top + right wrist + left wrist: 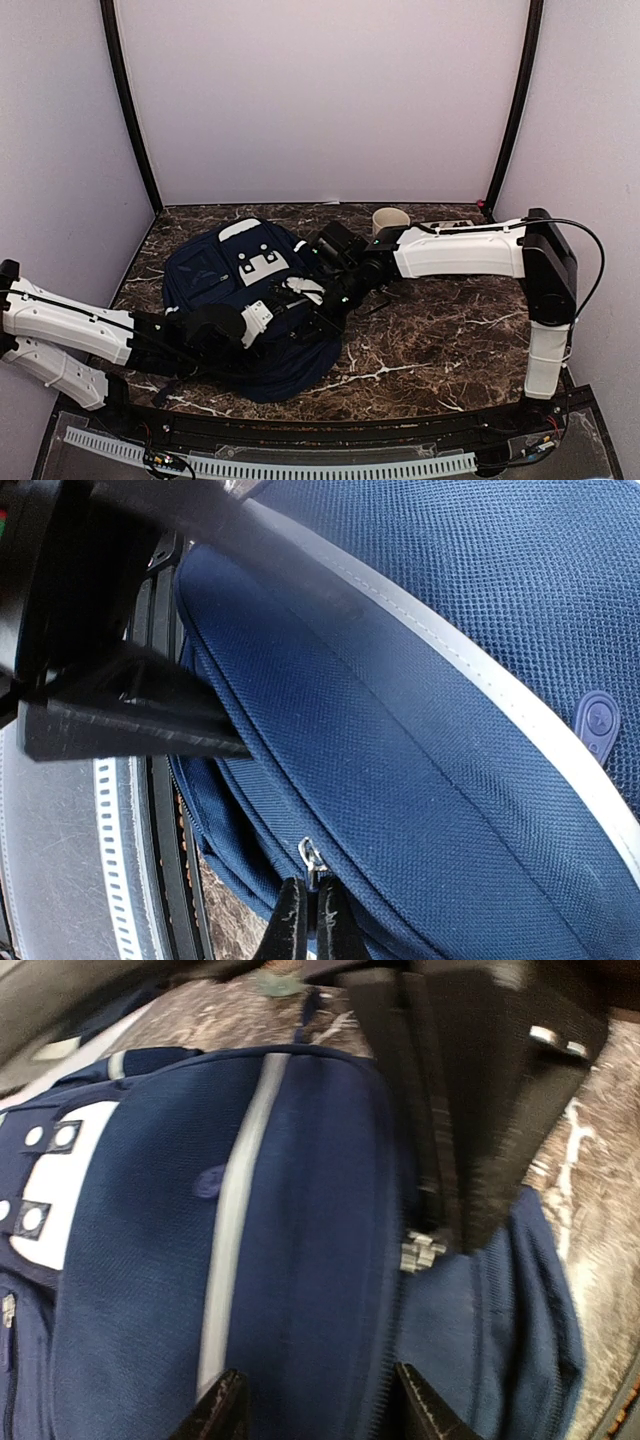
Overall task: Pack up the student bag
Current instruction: Hold the upper front pocket of the student bag.
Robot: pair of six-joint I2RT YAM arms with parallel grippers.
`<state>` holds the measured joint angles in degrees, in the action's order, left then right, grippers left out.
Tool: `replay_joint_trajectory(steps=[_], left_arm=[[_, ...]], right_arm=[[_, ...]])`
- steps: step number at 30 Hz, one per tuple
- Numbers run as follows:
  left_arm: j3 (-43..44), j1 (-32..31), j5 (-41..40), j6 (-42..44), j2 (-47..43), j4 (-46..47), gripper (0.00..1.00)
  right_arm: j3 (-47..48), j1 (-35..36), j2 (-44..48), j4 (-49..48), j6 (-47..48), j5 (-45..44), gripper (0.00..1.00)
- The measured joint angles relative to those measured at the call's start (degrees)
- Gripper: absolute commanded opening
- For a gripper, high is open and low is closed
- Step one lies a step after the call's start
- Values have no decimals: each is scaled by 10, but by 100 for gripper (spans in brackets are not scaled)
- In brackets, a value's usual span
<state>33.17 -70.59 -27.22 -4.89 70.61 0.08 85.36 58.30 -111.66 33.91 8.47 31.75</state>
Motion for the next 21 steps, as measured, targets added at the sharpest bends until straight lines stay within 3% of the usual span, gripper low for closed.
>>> replay_joint_trajectory(steps=[10,17,21], left_arm=[[-11,20,10,68,-1,64,48],[38,22,39,117,65,62,18],[59,22,43,129,83,44,9]], right_arm=[[0,-2,0,0,0,1,0],[0,-3,0,6,0,-4,0],[-1,-14,0,9,1,-5,0]])
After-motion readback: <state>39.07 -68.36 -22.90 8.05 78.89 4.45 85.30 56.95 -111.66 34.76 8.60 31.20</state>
